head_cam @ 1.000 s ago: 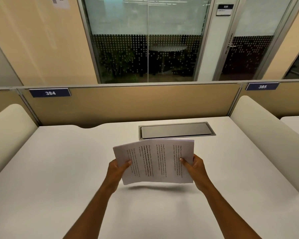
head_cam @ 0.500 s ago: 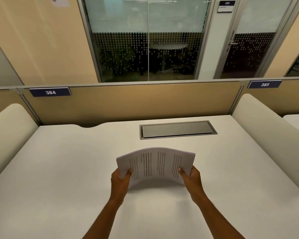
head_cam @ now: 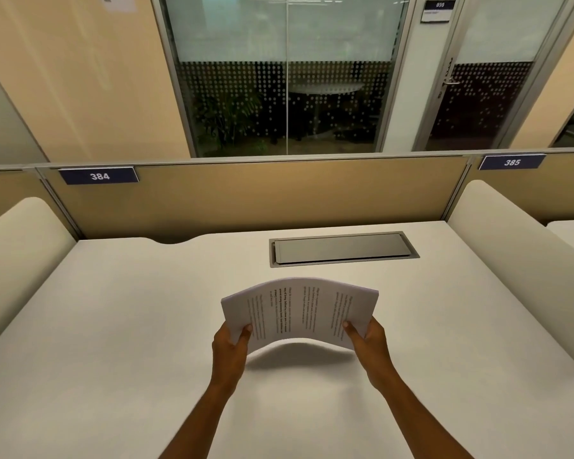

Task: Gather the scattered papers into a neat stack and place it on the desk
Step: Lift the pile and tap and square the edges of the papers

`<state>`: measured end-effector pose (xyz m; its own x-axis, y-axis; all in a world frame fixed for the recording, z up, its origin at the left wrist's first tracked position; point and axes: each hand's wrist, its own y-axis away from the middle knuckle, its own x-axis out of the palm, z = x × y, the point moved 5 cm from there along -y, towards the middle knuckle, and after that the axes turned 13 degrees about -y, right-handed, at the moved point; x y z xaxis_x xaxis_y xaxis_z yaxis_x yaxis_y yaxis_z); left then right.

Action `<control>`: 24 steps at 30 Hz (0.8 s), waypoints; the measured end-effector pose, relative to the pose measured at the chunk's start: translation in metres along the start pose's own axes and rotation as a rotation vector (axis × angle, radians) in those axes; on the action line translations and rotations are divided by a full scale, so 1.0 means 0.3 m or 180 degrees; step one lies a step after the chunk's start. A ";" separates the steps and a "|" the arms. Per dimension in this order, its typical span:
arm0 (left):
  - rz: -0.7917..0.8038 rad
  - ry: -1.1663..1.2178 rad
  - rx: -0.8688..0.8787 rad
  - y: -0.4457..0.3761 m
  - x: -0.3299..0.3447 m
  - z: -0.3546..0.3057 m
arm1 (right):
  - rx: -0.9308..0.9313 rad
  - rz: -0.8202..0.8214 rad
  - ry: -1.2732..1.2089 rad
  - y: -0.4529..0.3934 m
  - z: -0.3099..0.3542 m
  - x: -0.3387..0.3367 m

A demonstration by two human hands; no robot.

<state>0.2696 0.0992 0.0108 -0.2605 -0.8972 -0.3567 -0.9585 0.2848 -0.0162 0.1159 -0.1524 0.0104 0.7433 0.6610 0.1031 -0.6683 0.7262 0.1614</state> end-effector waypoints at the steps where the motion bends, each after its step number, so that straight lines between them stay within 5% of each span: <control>1: 0.0012 -0.0009 -0.0005 0.007 0.001 0.012 | 0.0022 0.0018 0.0008 0.004 -0.011 -0.003; 12: 0.0288 -0.0176 -0.0088 -0.034 0.019 0.025 | 0.0110 0.0175 0.0216 -0.031 0.014 -0.026; 24: 0.0686 -0.0790 0.0807 -0.276 -0.072 -0.372 | -0.0128 0.0230 -0.0235 -0.130 0.235 -0.092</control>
<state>0.3416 0.0573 0.1240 -0.3864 -0.7081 -0.5910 -0.8180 0.5591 -0.1351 0.1236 -0.2123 0.0704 0.6925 0.6972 0.1852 -0.7197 0.6852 0.1117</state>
